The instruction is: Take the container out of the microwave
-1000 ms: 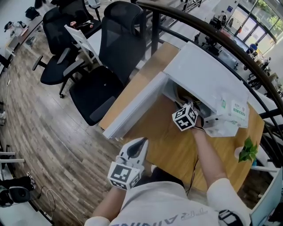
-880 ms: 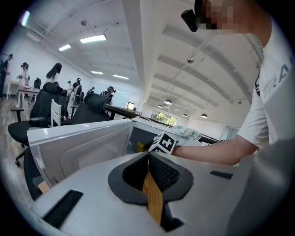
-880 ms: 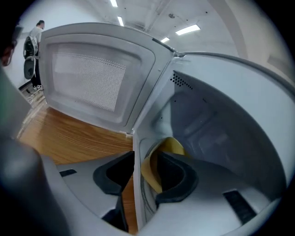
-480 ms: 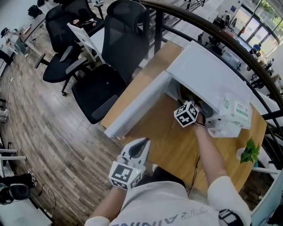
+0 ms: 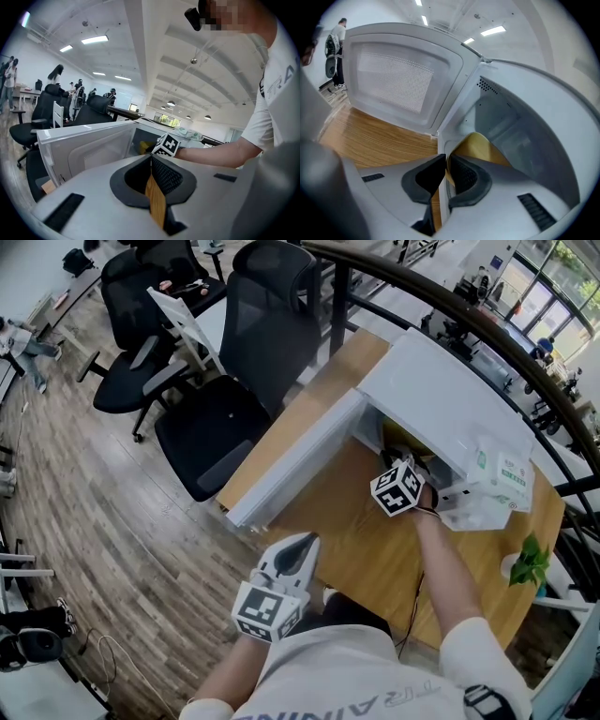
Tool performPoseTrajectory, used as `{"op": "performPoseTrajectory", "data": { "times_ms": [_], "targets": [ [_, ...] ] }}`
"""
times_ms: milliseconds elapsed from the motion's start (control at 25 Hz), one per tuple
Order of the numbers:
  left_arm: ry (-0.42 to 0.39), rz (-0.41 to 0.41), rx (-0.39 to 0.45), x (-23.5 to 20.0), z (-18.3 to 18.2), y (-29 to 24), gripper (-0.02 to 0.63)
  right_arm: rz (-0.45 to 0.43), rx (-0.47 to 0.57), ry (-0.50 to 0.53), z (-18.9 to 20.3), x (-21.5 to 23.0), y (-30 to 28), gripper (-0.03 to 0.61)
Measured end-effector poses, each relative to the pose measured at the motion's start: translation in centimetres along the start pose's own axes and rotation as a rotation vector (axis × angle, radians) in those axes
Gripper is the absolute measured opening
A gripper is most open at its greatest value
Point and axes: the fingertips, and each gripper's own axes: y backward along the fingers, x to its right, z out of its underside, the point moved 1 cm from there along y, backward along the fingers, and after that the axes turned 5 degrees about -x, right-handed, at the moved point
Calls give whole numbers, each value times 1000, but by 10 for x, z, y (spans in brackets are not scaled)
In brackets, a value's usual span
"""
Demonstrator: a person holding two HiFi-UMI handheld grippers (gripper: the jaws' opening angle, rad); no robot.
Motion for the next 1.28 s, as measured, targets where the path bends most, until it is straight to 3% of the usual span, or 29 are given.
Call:
{"op": "performPoseTrajectory", "data": {
  "times_ms": [640,1280],
  "targets": [
    [-14,35,44,3,-6,30,35,-113,55,-33,-14,-53,83,43],
    [-87,93,95,6,-5,105,35,-119,119,-148,-30,-139,203,43]
  ]
}}
